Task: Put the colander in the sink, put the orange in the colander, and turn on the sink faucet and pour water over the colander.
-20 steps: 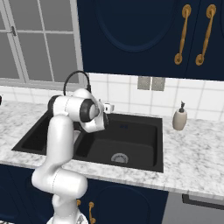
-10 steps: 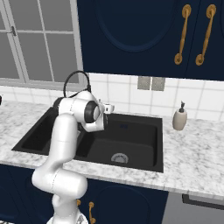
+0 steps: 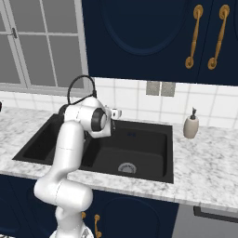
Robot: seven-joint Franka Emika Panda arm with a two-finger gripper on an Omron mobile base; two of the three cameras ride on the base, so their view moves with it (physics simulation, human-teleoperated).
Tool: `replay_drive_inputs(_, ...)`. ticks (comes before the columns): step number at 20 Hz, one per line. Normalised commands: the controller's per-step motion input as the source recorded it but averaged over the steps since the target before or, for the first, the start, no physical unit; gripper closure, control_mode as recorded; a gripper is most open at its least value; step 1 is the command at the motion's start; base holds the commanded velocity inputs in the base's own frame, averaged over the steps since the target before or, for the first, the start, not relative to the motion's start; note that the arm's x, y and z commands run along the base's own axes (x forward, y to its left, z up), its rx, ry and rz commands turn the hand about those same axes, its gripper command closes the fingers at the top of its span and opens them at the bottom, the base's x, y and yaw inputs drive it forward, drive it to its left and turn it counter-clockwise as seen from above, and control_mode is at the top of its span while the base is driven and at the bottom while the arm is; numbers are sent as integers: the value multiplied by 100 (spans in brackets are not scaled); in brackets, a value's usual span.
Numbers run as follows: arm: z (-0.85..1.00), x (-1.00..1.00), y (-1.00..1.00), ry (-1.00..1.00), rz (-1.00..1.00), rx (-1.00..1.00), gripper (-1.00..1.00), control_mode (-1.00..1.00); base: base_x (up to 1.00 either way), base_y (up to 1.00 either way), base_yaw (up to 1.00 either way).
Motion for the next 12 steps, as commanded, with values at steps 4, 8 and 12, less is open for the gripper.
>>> replay_drive_inputs(4, 0, 16, 0, 0, 0, 0, -100, -100, 0, 0, 0)
replay_drive_inputs(8, 0, 7, 0, 0, 0, 0, -100, -100, 0, 0, 0)
replay_drive_inputs(12, 0, 9, -1, 0, 0, 0, -100, -100, 0, 0, 0)
